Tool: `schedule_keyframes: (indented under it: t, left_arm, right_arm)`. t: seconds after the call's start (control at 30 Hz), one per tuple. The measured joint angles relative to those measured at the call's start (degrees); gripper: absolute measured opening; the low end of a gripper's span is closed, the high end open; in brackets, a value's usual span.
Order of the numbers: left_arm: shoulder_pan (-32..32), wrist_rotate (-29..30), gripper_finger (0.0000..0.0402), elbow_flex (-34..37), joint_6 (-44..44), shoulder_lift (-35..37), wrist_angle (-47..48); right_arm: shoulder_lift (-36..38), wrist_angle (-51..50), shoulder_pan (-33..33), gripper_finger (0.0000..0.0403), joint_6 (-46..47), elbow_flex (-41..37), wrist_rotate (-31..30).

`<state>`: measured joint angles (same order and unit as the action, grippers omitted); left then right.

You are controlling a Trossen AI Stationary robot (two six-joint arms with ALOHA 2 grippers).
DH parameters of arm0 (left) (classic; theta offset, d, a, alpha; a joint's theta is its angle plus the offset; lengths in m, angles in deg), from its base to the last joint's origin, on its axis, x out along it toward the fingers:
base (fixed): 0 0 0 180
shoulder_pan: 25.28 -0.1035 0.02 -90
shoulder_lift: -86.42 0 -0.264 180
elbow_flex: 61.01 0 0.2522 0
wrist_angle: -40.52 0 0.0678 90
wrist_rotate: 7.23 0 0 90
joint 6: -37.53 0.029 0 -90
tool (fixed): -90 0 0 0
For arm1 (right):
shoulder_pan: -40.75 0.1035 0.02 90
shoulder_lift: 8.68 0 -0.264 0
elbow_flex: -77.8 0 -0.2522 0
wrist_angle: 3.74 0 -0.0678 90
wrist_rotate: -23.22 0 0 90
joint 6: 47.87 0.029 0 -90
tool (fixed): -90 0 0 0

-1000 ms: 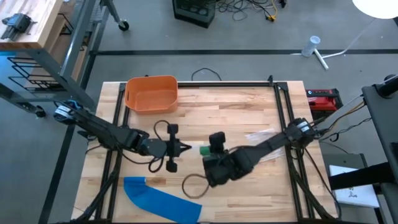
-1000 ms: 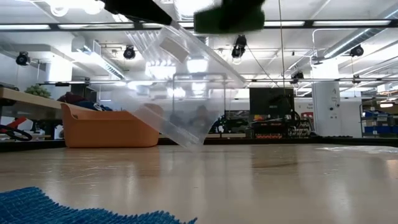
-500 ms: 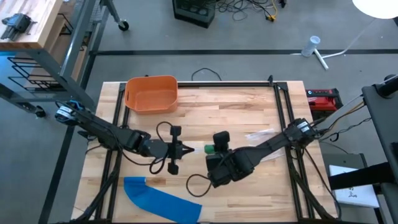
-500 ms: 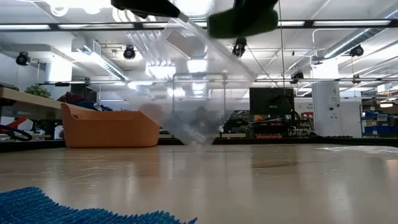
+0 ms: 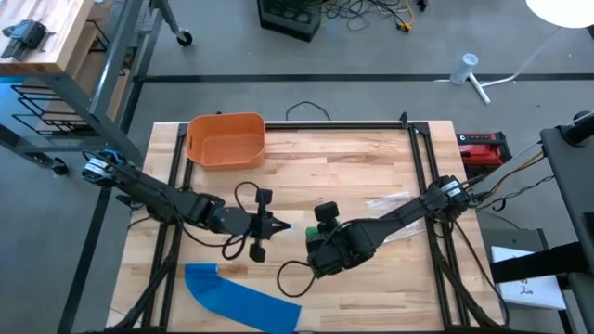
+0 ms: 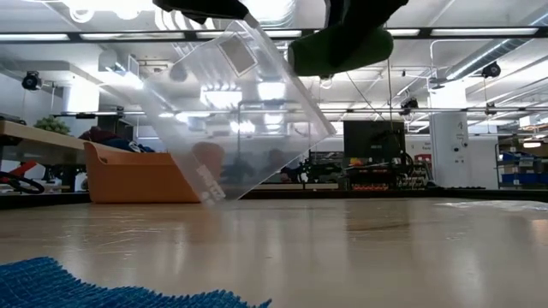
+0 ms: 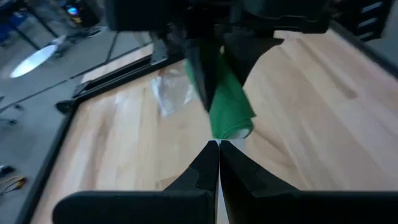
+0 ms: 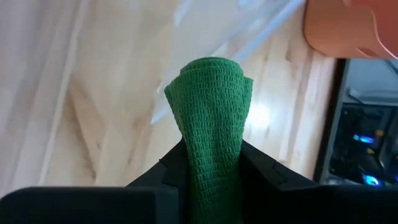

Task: Roll bandage
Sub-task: Put the rolled green bandage into the transparent zip bag

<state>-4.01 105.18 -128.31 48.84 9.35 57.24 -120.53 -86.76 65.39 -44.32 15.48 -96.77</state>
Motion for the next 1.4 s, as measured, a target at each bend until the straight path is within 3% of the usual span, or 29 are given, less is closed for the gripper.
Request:
schedule_keyframes:
  t: [0.53,0.83,1.1,1.4]
  left_arm:
    - [0.0,-2.5,0.0000,0.0,-0.8,0.0,0.0]
    - [0.0,-2.6,0.0000,0.0,-1.1,-0.1,0.0]
    - [0.0,-7.0,0.0000,0.0,-1.3,-0.1,-0.2]
    - [0.0,-7.0,0.0000,0.0,-1.3,-0.1,0.7]
  right_arm:
    - [0.0,7.0,0.2,0.0084,-3.3,0.0,6.5]
    - [0.0,7.1,1.4,0.0092,-3.2,0.0,6.5]
    - [0.0,6.8,0.1,0.0080,-2.6,0.0,5.9]
    - [0.1,1.3,1.8,0.0089,0.3,3.1,6.0]
